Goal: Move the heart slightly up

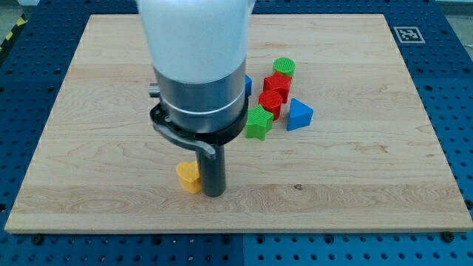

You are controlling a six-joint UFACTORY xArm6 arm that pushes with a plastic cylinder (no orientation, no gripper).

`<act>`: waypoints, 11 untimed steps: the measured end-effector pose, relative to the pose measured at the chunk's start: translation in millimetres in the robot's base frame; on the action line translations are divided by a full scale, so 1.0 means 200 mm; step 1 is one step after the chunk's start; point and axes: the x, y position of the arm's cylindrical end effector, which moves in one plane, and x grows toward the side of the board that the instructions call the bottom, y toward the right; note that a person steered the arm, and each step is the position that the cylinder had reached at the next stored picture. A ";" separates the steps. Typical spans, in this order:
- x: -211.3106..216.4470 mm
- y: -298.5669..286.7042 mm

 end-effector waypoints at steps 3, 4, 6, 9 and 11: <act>-0.09 -0.37; -0.01 -0.57; -0.17 -0.49; -0.27 -0.16; -0.75 -0.23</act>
